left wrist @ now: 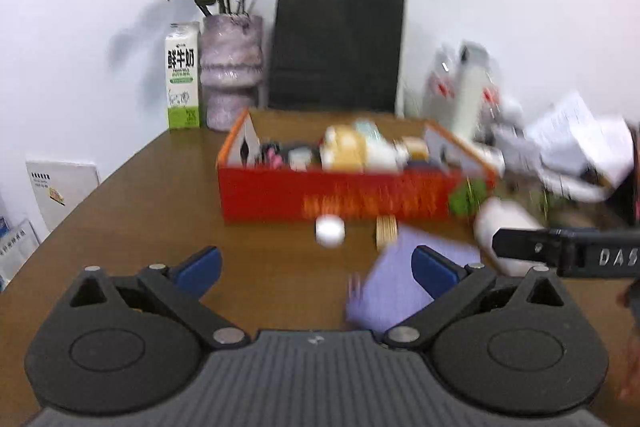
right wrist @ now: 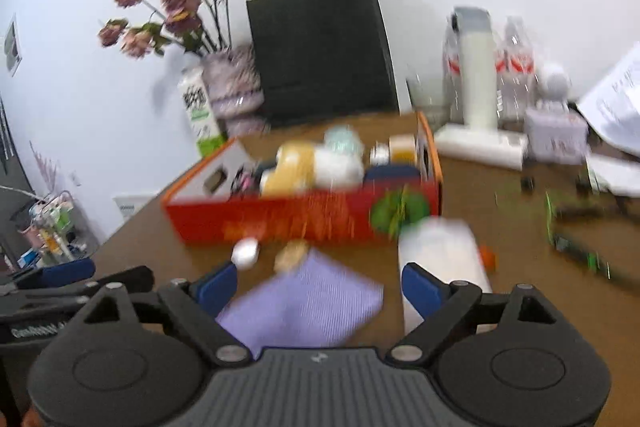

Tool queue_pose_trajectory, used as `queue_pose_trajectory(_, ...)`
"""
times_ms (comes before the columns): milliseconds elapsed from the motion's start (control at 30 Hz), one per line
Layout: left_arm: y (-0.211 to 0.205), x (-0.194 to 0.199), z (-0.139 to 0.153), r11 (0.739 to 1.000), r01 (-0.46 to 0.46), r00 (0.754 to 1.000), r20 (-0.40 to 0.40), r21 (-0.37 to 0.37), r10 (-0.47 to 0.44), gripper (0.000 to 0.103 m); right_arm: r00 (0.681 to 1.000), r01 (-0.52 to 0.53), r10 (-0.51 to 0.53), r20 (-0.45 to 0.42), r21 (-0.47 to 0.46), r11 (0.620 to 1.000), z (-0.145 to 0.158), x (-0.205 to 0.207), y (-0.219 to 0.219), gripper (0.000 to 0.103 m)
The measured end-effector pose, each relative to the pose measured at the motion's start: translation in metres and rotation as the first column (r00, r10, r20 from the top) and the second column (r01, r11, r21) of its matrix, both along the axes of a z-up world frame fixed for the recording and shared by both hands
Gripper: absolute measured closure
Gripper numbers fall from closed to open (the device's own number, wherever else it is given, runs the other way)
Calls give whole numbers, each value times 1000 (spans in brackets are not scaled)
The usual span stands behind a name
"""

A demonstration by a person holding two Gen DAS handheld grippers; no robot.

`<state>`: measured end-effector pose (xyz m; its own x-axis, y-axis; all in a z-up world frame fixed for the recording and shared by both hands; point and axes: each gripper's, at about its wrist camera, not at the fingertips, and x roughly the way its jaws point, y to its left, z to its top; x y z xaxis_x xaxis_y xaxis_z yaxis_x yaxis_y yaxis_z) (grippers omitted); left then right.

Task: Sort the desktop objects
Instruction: 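Withdraw both tools from the box back over the table, then grasp the purple cloth pouch with the left tool while the right tool grasps the clear plastic container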

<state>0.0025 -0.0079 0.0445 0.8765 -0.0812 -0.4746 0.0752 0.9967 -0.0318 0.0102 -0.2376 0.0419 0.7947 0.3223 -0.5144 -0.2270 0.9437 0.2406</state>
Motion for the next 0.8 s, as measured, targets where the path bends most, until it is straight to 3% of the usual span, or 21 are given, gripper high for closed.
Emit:
queue_pose_trajectory(100,-1,-35,-19,999,42,999,-31,20,-41,0,1000,-5,5,-2,16,1000,-13,-39,-4,14)
queue_pose_trajectory(233,2,-68,-37,995,91,991,-95,-45,-95,0,1000,-17,18,16,-37,999,-21,-80,2,13)
queue_pose_trajectory(400,-5,-83,-44,994,105,990,-92,23,-103,0,1000,-4,6,26,-72,997,-29,-106,8,11)
queue_pose_trajectory(667,-11,-76,-46,993,117,986,-123,26,-113,0,999,-7,10,31,-102,995,-31,-101,5,11)
queue_pose_trajectory(800,-16,-46,-35,977,186,973,-121,-103,-198,0,998,33,-24,66,-141,989,-17,-71,-9,11)
